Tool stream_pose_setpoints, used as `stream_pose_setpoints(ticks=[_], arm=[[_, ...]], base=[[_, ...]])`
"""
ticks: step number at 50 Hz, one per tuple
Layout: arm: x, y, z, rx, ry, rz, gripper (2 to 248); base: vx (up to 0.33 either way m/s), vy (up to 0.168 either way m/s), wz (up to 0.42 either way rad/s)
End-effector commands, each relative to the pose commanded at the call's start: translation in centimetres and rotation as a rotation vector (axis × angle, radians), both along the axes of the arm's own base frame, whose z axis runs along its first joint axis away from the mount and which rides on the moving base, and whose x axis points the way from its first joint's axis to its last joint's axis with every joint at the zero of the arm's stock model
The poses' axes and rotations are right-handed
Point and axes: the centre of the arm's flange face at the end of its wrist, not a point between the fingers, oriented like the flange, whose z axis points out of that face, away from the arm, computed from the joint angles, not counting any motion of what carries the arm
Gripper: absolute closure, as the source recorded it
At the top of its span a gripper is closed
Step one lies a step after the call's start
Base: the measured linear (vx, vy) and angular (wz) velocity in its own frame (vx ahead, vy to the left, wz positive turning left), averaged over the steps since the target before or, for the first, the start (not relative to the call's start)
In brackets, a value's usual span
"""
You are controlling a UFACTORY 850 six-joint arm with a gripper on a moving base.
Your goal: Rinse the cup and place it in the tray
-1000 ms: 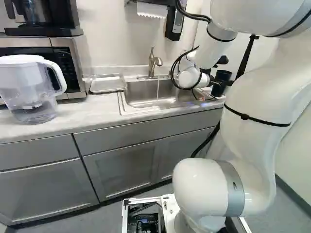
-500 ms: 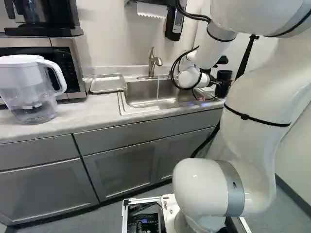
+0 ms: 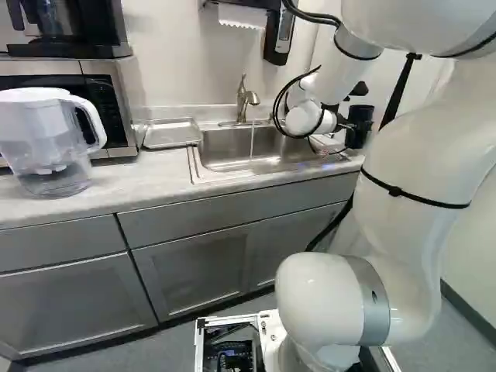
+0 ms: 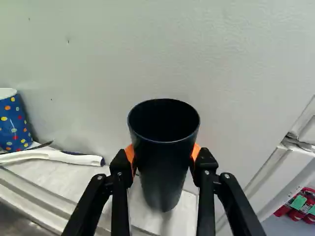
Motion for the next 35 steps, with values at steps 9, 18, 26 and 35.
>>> stream_pose_setpoints(ticks=[9,18,26,35], arm=[[-0.2,0.4,1.1,0.002,-0.021,0.012,126],[-0.4,1.1,2.1,0.004,-0.040,0.035,126],[-0.3,1.4,3.1,0.004,-0.053,0.063,126],[-0.1,1.5,4.1,0.000,-0.066,0.095,126]], base=[[0.000,0.000,0.000],[0.000,0.000,0.000],[0.000,0.000,0.000],[0.000,0.000,0.000]])
